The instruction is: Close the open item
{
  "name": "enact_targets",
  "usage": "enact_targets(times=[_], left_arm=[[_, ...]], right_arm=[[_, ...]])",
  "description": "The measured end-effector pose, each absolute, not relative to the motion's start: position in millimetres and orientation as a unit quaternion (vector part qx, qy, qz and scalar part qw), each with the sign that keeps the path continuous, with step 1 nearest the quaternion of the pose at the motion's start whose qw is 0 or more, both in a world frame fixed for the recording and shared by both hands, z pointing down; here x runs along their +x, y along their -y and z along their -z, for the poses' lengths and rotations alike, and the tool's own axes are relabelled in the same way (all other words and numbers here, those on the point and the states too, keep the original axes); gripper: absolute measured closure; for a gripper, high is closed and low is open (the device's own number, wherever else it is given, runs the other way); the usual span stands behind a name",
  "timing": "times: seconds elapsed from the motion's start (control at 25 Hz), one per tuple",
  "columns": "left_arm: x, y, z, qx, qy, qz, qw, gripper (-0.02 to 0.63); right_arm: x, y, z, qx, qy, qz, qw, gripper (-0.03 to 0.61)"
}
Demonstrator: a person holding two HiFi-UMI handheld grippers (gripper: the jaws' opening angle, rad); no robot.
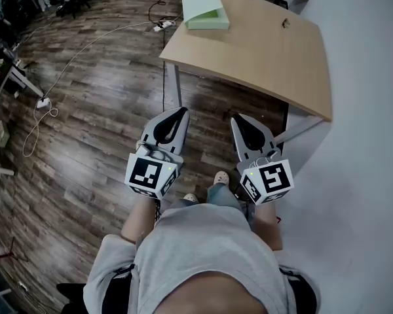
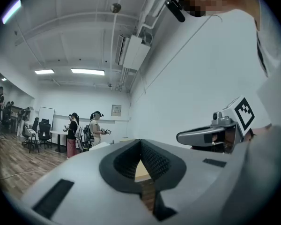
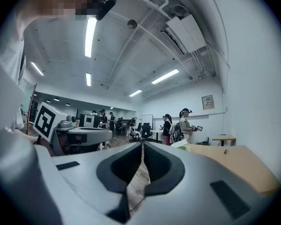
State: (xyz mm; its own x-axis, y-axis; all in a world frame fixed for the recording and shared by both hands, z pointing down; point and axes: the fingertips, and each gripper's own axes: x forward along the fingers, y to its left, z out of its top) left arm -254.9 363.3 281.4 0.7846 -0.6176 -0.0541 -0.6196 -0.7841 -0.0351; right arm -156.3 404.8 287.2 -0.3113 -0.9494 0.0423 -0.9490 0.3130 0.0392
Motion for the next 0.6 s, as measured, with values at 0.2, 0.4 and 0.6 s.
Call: enact_targets(times=[0.2, 0.4, 0.6], left_arm=[[-255.7, -360.2, -283.4, -0.943, -0.332, -0.020, 0.025, 0.597], [-260.1, -359.5, -282.1, -0.941, -0.337, -0.024, 0.024, 0.598], [-263.0, -355.7, -283.6, -0.939, -0.342, -0.028, 0.020, 0.598]], right_arm=[[-155.0, -404.1, -289.2, 0.588, 0.808, 0.003, 0.030, 0.568], [-154.8, -406.4, -288.6, 0.593, 0.804, 0.006, 0.032, 0.568], [-147.0, -405.8, -286.0, 0.614, 0.789, 0.004, 0.010, 0.568]])
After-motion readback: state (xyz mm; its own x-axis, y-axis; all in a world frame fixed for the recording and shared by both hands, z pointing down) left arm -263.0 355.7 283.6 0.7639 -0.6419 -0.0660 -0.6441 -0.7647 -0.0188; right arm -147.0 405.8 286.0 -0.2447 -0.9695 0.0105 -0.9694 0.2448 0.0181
